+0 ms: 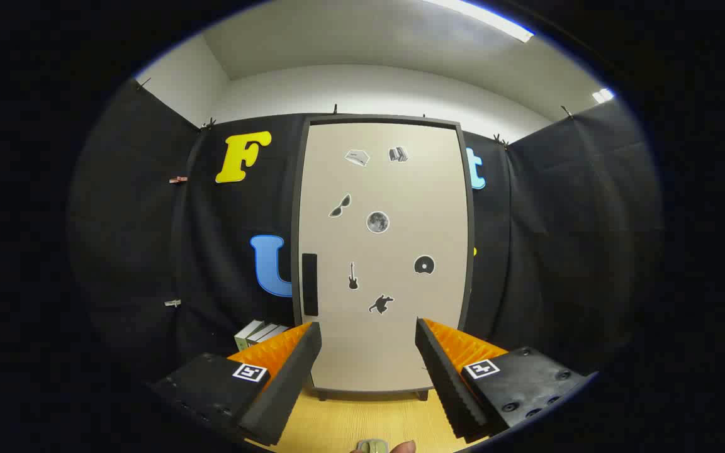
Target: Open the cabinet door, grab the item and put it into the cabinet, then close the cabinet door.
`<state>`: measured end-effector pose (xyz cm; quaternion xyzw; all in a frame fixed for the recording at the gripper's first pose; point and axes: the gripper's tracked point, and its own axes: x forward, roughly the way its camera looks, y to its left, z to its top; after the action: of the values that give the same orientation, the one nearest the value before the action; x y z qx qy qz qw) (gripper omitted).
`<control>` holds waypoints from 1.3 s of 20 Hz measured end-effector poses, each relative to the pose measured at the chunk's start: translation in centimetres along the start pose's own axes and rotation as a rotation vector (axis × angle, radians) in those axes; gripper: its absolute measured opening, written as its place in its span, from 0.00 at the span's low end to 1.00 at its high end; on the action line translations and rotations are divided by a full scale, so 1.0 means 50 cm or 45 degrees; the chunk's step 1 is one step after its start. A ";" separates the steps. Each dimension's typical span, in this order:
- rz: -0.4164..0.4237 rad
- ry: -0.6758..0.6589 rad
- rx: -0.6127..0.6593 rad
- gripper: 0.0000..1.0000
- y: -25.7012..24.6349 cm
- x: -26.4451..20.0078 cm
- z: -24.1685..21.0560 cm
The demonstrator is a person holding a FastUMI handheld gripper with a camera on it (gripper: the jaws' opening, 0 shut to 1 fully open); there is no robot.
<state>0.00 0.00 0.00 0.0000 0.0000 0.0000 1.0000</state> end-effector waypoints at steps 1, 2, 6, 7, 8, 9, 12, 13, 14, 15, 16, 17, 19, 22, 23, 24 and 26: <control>0.001 0.002 0.003 0.97 0.002 0.000 0.000; 0.002 0.002 0.006 0.97 0.003 0.000 0.001; 0.006 0.001 -0.002 0.97 0.004 -0.001 0.002; 0.007 0.002 0.000 0.97 0.005 -0.002 0.003; 0.007 0.004 0.002 0.97 0.006 -0.002 0.001; 0.008 0.006 0.002 0.97 0.006 -0.002 0.001; 0.004 0.004 0.001 0.97 0.004 -0.001 0.003; 0.003 0.002 0.002 0.97 0.004 0.000 0.004; 0.000 0.000 0.005 0.97 0.003 -0.001 0.004; 0.000 -0.001 0.008 0.97 0.002 0.000 0.006; 0.000 0.000 0.011 0.97 0.003 0.001 0.005; 0.001 0.000 0.012 0.97 0.005 0.003 0.005; 0.006 0.003 0.012 0.97 0.011 0.014 0.003; 0.014 0.003 0.010 0.97 0.031 0.044 0.005; 0.027 0.001 0.017 0.97 0.045 0.061 0.006; 0.042 0.005 0.025 0.97 0.073 0.069 0.031; 0.069 0.010 0.045 0.97 0.106 0.111 0.028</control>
<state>5.53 5.28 1.41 0.0177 0.0040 0.0272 0.9995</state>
